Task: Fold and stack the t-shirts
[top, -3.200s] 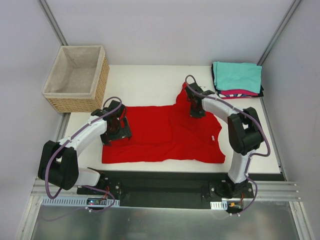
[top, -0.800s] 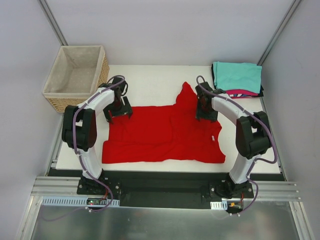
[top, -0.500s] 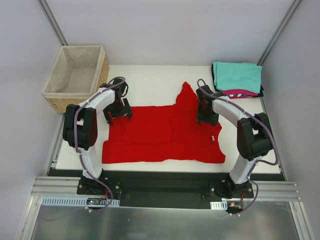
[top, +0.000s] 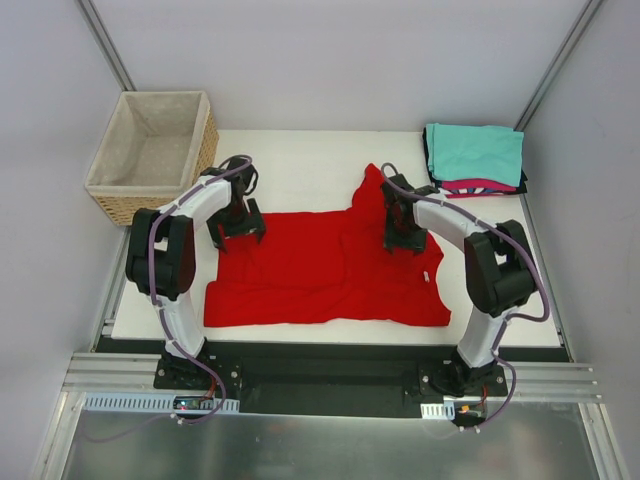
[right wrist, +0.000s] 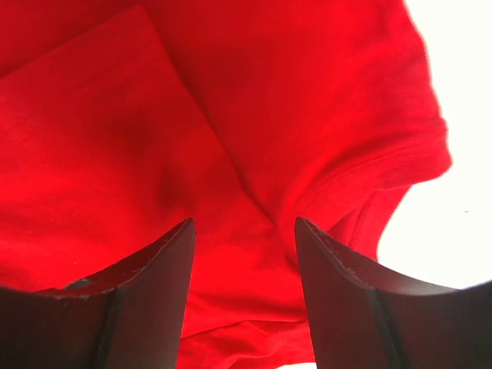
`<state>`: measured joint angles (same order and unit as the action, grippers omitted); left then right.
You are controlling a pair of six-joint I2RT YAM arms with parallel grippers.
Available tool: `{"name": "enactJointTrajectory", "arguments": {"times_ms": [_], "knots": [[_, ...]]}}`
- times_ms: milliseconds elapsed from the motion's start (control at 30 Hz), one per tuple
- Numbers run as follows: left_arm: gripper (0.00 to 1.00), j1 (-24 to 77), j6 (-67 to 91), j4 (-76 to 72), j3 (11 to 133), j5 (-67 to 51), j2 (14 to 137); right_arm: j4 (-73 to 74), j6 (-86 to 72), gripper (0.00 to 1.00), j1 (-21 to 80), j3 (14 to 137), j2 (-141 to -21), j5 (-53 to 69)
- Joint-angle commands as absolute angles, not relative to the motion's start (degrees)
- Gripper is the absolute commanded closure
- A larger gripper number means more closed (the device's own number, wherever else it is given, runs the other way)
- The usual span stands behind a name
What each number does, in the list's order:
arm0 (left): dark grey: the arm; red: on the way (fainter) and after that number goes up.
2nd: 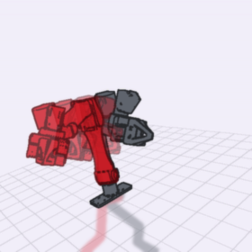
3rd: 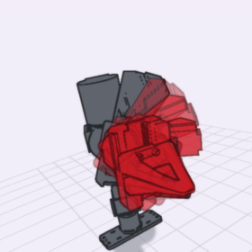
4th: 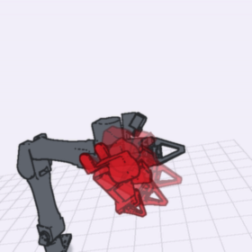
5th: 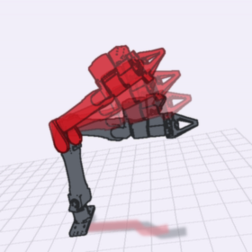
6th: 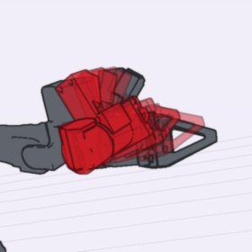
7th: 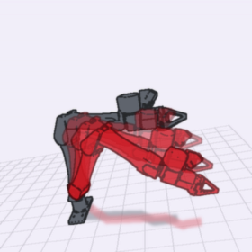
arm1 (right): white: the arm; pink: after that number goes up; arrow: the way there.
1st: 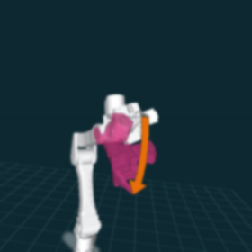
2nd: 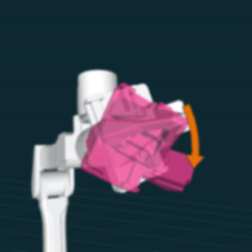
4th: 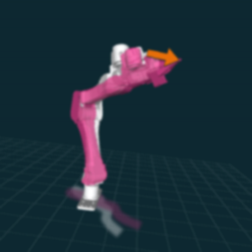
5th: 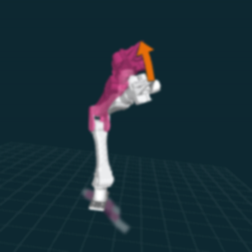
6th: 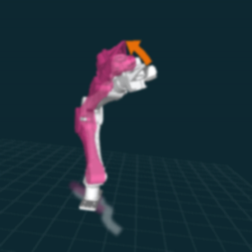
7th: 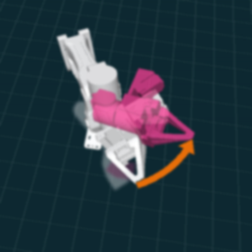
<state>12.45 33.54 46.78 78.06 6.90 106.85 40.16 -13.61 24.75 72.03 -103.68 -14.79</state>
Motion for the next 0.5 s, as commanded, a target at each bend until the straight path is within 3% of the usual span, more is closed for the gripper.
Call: {"name": "enactJointTrajectory", "arguments": {"times_ms": [0, 467], "knots": [[0.14, 13.6, 33.9, 48.8, 78.1, 5.3, 105.6, 41.0, -14.9, 0.42, 25.8, 74.9, -104.9, -14.3], [0.14, 14.5, 35.9, 46.8, 72.3, 6.4, 109.1, 40.8, -16.0, 0.42, 27.0, 72.2, -107.1, -14.1]]}}
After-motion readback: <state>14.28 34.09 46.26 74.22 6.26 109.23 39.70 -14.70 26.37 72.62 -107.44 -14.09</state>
